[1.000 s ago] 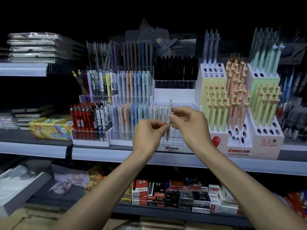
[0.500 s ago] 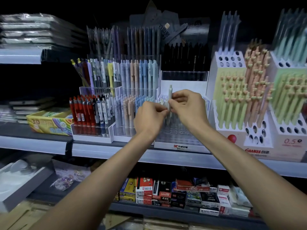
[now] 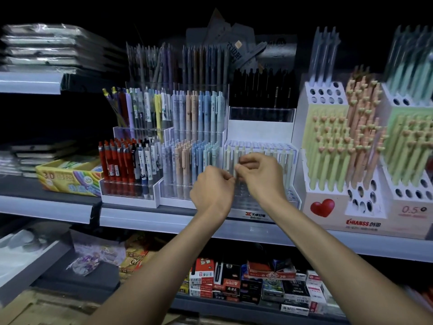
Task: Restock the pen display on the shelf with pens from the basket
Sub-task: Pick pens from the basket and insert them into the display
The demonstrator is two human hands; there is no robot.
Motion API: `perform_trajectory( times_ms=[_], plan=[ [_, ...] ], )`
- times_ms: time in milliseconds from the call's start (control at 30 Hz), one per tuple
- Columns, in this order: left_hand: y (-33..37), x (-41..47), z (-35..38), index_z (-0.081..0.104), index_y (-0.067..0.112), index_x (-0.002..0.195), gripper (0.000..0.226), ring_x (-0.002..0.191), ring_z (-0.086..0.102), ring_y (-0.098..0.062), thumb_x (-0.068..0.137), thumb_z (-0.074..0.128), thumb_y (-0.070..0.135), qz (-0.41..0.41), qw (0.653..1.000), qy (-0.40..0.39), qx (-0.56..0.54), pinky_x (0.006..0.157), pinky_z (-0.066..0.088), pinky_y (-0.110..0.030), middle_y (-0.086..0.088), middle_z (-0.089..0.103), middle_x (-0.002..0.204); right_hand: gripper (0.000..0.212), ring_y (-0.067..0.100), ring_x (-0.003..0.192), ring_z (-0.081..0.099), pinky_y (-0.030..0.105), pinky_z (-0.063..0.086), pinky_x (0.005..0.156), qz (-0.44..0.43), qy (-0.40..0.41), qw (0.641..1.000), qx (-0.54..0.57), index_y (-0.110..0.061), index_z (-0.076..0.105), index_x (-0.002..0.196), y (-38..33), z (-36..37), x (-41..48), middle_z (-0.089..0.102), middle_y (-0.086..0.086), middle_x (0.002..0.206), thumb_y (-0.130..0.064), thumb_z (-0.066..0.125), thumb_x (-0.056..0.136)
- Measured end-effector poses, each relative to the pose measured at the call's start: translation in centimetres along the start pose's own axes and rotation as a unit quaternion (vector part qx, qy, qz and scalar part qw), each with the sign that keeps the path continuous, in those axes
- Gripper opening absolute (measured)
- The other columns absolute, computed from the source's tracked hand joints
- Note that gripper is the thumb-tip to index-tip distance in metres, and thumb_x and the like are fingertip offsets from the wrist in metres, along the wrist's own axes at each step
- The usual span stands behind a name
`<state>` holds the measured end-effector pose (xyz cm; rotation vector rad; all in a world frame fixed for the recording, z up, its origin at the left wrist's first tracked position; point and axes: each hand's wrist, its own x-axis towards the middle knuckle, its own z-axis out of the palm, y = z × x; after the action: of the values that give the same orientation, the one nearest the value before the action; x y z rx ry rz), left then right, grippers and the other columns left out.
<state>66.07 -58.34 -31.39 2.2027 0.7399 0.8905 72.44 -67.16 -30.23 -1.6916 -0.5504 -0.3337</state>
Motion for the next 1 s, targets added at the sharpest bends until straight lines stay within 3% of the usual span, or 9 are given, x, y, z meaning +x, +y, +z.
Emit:
perform_trajectory(
  times_ms=[167,600,900,1000],
  plan=[
    [0.2,-0.3,0.3,0.081,0.026,0.09,0.016,0.091,0.072,-0.029,0.093,0.067,0.033,-0.001,1.0,0.019,0.023,0.065,0.044,-0.03,-0.001,0.078,0.092,0.01,0.015,0.076,0.074,0.04,0.064,0.08,-0.007,0.007,0.999,-0.031,-0.018,0.076,0.095,0.3,0.2,0.2,0.074,-0.004,0.08,-0.015,0.08,0.086],
    [0.1,-0.8,0.7,0.079,0.026,0.089,0.014,0.087,0.072,-0.03,0.093,0.067,0.031,-0.008,0.997,0.025,0.067,0.065,0.047,-0.032,-0.001,0.076,0.087,0.006,0.014,0.077,0.074,0.041,0.064,0.078,0.009,0.008,0.999,-0.044,-0.015,0.079,0.092,0.4,0.6,-0.1,0.075,-0.003,0.079,-0.014,0.079,0.086],
    [0.2,-2.0,-2.4,0.076,0.024,0.077,0.018,0.064,0.061,-0.024,0.09,0.064,0.023,0.008,0.997,0.021,0.068,0.052,0.038,-0.026,0.004,0.068,0.07,0.02,0.011,0.085,0.071,0.035,0.061,0.086,0.02,0.002,0.998,-0.062,-0.012,0.077,0.105,-1.8,-2.0,-2.0,0.074,-0.004,0.088,-0.02,0.08,0.086],
    [-0.9,-2.8,-4.1,0.079,0.026,0.086,0.017,0.077,0.069,-0.022,0.091,0.063,0.027,0.024,0.999,-0.015,0.045,0.059,0.044,-0.028,0.006,0.075,0.079,0.02,0.01,0.088,0.069,0.032,0.059,0.089,-0.002,-0.011,0.995,-0.096,-0.015,0.076,0.109,-3.0,-3.5,-3.5,0.073,-0.006,0.093,-0.018,0.076,0.09]
  ],
)
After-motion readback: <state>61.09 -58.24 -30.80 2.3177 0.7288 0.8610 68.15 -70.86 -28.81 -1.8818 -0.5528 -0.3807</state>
